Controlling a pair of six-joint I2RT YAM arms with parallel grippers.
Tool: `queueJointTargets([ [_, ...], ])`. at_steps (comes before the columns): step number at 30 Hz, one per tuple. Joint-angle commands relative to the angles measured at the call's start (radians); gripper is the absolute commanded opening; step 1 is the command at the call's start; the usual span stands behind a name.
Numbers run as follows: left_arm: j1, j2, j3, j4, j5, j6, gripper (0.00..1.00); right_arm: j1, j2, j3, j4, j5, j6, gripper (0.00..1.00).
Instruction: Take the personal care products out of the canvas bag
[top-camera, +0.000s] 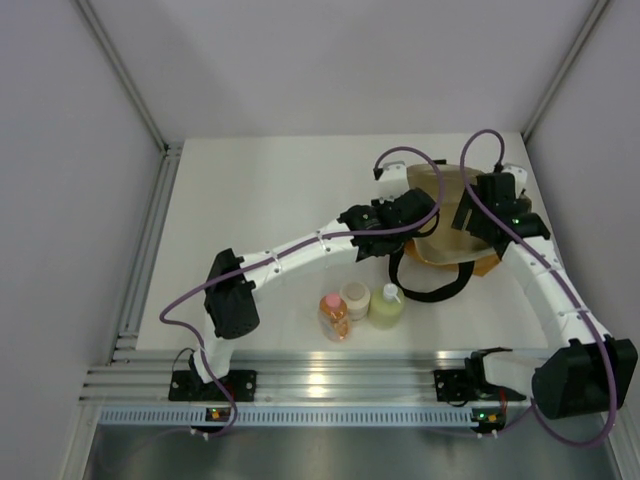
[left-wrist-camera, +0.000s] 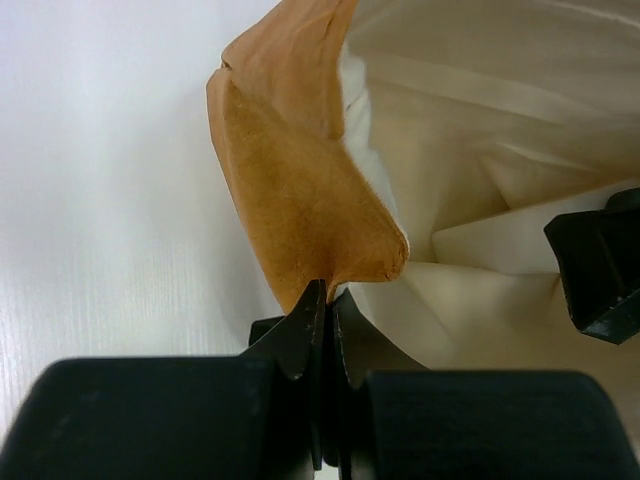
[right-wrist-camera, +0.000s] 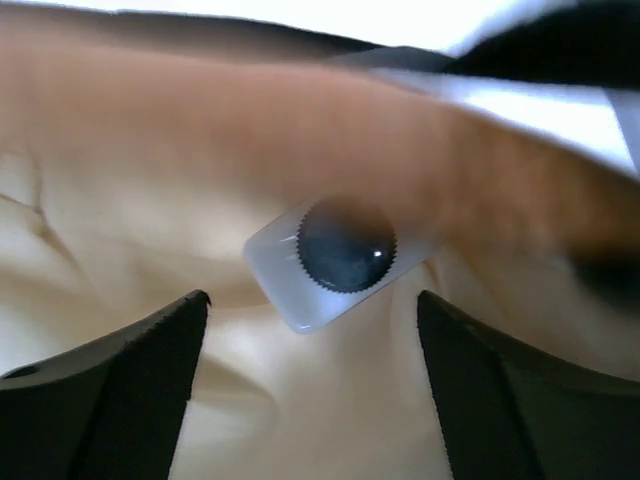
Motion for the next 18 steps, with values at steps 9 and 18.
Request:
queueJointTargets([
  [9, -0.004, 0.004, -0.011, -0.004, -0.047, 0.028, 0.00, -0.014, -0.081, -0.040, -0.056, 0.176, 0.503, 0.99],
  [18, -0.002, 0.012, 0.025, -0.004, -0.043, 0.020, 0.00, -0.019, 0.086, 0.015, -0.057, 0.235, 0.534, 1.00],
])
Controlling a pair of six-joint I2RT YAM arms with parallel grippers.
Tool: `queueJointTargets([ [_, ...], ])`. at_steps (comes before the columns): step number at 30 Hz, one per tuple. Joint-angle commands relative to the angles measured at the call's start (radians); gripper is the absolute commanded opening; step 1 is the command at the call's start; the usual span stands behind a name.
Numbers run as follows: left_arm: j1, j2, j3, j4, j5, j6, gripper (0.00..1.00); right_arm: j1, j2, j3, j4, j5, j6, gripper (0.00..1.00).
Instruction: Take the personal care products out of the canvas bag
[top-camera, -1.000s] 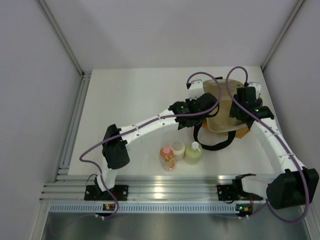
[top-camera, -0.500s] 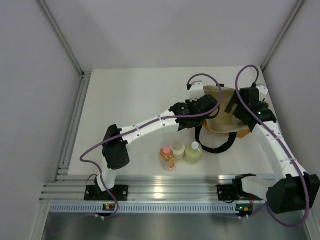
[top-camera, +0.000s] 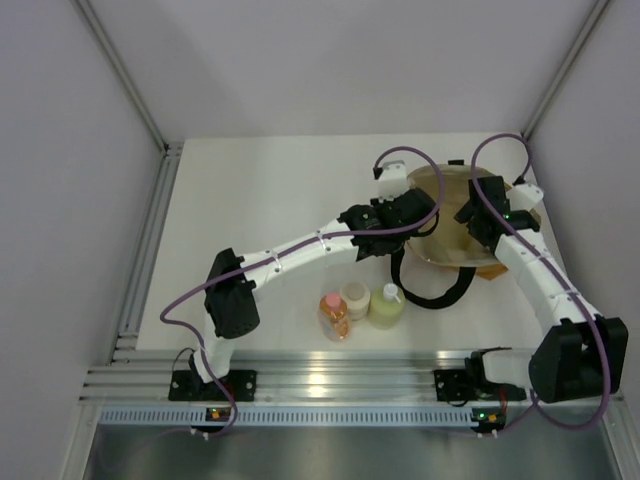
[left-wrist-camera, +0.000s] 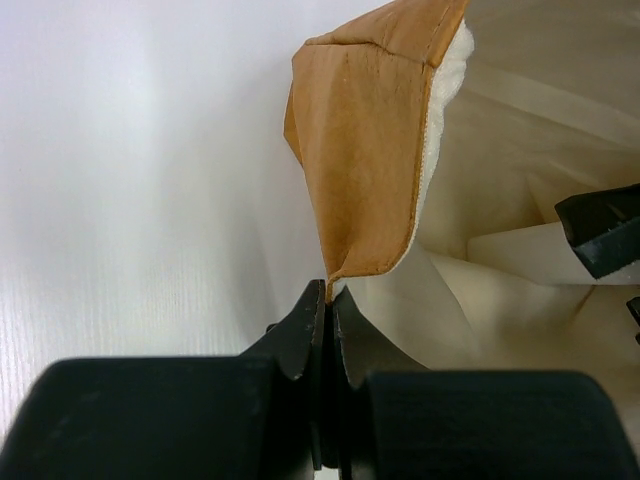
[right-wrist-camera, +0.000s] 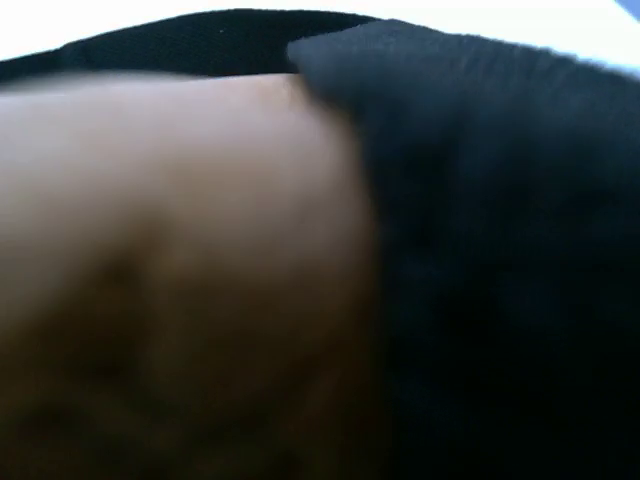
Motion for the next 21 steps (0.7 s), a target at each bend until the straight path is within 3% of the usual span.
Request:
queueJointTargets([
  [1, 0.000, 0.011, 0.038, -0.003, -0.021, 0.007, 0.00, -0.019, 0.063, 0.058, -0.035, 0.077, 0.049, 0.99],
  [11, 0.000, 0.020, 0.065, -0.003, 0.005, 0.013, 0.00, -0.028, 0.112, 0.077, -0.036, 0.233, 0.175, 0.93],
  [17, 0.000, 0.028, 0.079, -0.002, 0.011, 0.023, 0.00, -0.039, 0.181, 0.070, -0.036, 0.238, 0.228, 0.91],
  [19, 0.000, 0.029, 0.085, -0.002, 0.011, 0.027, 0.00, -0.040, 0.190, 0.061, -0.048, 0.245, 0.257, 0.87],
  [21, 0.000, 0.028, 0.087, -0.003, 0.009, 0.030, 0.00, -0.039, 0.175, 0.031, -0.048, 0.259, 0.280, 0.75],
])
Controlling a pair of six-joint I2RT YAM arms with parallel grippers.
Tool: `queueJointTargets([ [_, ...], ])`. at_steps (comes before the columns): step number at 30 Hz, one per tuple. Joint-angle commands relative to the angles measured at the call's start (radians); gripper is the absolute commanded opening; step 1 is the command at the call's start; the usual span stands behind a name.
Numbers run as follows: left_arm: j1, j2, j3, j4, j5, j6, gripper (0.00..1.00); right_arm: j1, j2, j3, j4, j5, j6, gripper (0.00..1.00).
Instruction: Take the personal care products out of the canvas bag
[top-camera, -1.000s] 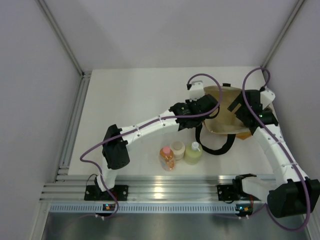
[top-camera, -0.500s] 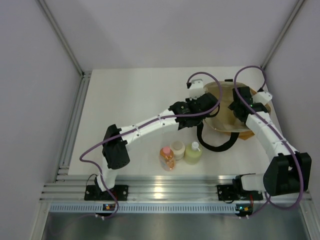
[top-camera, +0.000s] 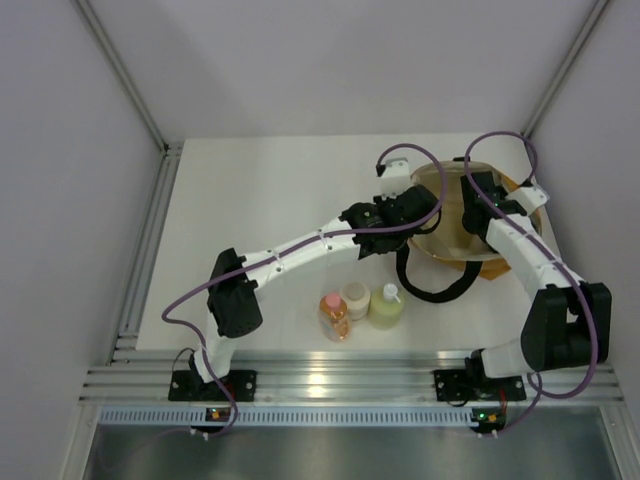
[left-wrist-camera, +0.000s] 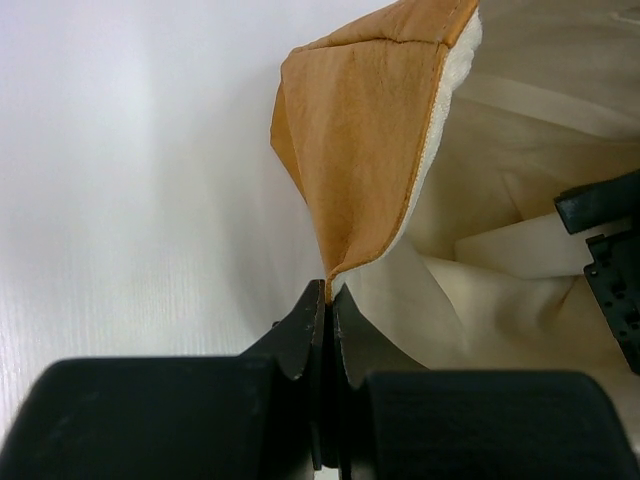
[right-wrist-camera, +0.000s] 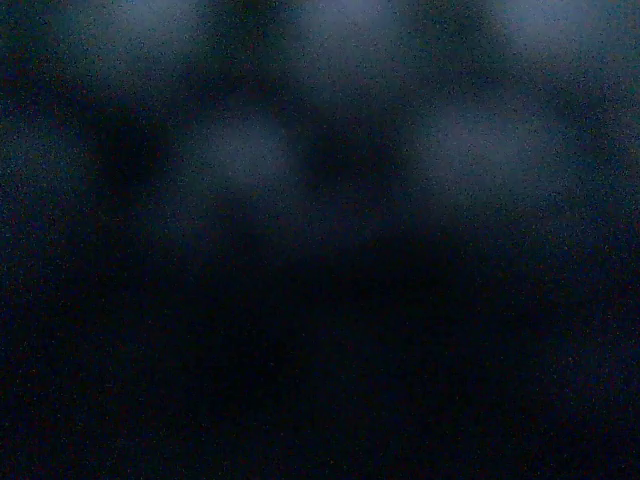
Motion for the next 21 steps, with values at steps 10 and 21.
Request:
queueJointTargets([
  [10, 0.000, 0.013, 0.054, -0.003, 0.001, 0.025, 0.00, -0.024, -0.006, 0.036, -0.043, 0.042, 0.044, 0.00],
  [21, 0.000, 0.016, 0.069, -0.001, -0.010, 0.035, 0.00, 0.016, -0.113, 0.130, 0.108, -0.126, -0.258, 0.00],
])
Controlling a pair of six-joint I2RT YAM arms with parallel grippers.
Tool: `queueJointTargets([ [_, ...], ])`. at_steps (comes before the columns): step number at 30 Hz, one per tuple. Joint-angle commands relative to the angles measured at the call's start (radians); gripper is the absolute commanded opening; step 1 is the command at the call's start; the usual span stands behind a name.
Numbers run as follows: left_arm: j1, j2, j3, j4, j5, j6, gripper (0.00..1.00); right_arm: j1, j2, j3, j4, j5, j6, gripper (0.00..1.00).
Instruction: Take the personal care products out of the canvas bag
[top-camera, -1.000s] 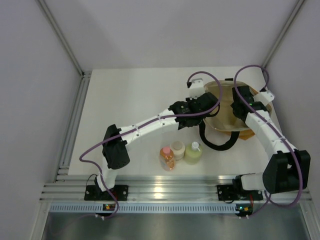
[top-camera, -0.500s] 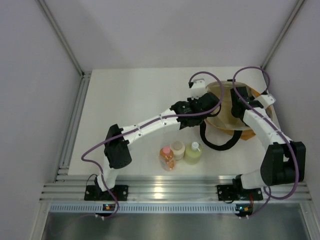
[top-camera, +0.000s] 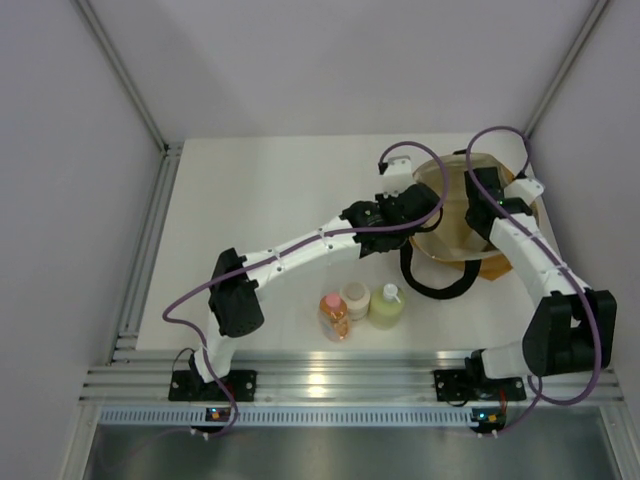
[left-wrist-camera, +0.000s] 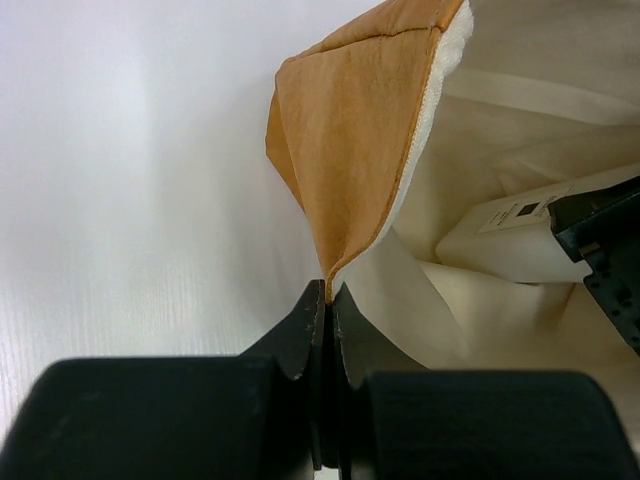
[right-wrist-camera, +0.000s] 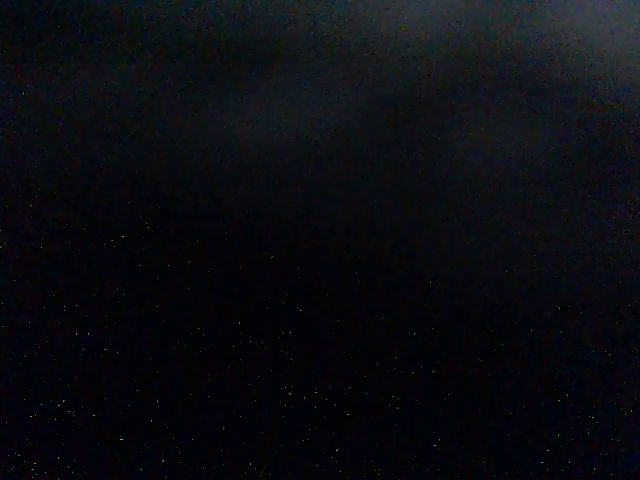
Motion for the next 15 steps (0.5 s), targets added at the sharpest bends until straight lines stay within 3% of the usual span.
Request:
queueJointTargets([
  [1, -0.001, 0.007, 0.045, 0.002, -0.016, 0.018, 0.00, 0.025, -0.098, 0.103, 0.122, -0.015, -0.146, 0.00],
  [15, 0.002, 0.018, 0.083, 0.002, -0.034, 0.037, 0.00, 0.042, -0.271, -0.016, 0.344, -0.291, -0.543, 0.00],
])
